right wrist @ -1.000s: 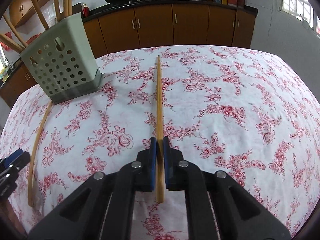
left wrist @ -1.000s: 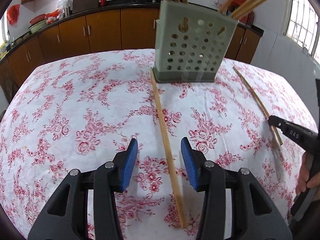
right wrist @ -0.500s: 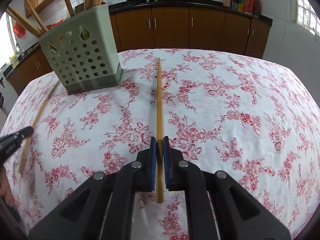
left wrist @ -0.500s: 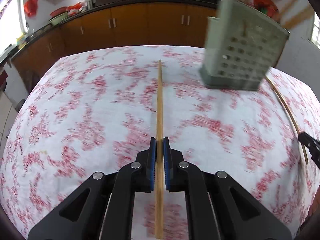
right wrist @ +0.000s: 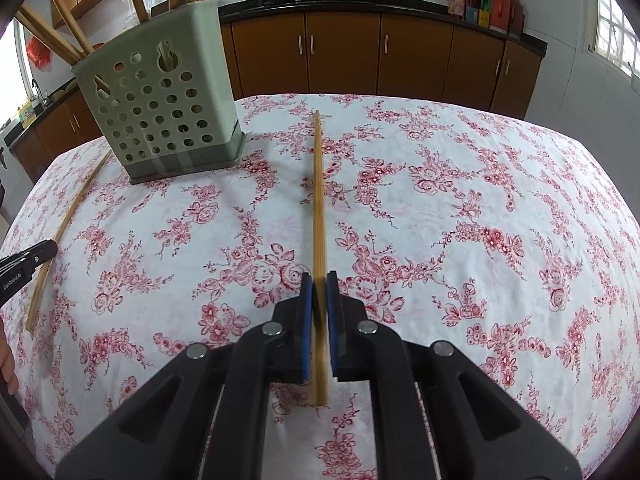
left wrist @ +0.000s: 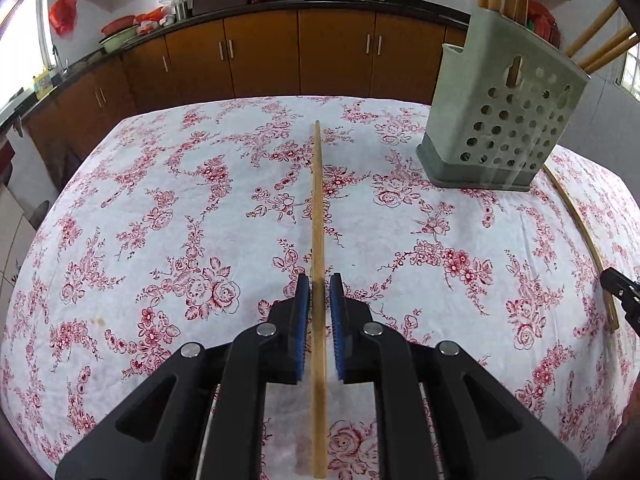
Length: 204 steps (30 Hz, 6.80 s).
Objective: Organize utensils
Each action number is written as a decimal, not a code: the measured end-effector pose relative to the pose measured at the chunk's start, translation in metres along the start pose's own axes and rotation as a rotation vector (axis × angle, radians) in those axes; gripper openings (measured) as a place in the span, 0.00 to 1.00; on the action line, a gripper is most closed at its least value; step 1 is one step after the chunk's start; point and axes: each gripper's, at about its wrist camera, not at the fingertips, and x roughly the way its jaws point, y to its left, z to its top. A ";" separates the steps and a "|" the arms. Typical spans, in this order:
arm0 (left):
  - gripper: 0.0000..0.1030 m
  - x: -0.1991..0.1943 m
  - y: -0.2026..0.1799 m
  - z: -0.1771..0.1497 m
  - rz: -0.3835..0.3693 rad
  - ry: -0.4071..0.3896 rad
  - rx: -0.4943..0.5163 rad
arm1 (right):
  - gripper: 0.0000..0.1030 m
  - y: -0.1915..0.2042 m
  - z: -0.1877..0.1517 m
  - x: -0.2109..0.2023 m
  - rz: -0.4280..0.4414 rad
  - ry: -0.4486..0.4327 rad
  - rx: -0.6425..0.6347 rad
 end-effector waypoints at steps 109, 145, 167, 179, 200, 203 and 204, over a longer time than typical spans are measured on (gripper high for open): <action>0.07 -0.236 -0.039 0.157 -0.267 -0.691 -0.104 | 0.08 0.033 0.169 -0.273 0.333 -0.790 0.036; 0.33 -0.190 -0.032 0.153 -0.225 -0.612 -0.135 | 0.45 0.027 0.171 -0.198 0.200 -0.662 0.039; 0.98 -0.234 -0.007 0.032 -0.059 -0.702 0.024 | 0.96 0.034 0.033 -0.238 0.086 -0.648 -0.025; 0.98 -0.209 -0.005 -0.033 -0.014 -0.631 0.003 | 0.96 0.048 -0.028 -0.220 0.053 -0.597 -0.082; 0.98 -0.191 -0.013 -0.076 0.012 -0.582 0.029 | 0.96 0.042 -0.068 -0.195 0.016 -0.565 -0.074; 0.98 -0.191 -0.013 -0.076 0.011 -0.582 0.028 | 0.96 0.042 -0.068 -0.194 0.017 -0.561 -0.074; 0.98 -0.191 -0.013 -0.076 0.011 -0.581 0.027 | 0.96 0.043 -0.068 -0.194 0.018 -0.559 -0.073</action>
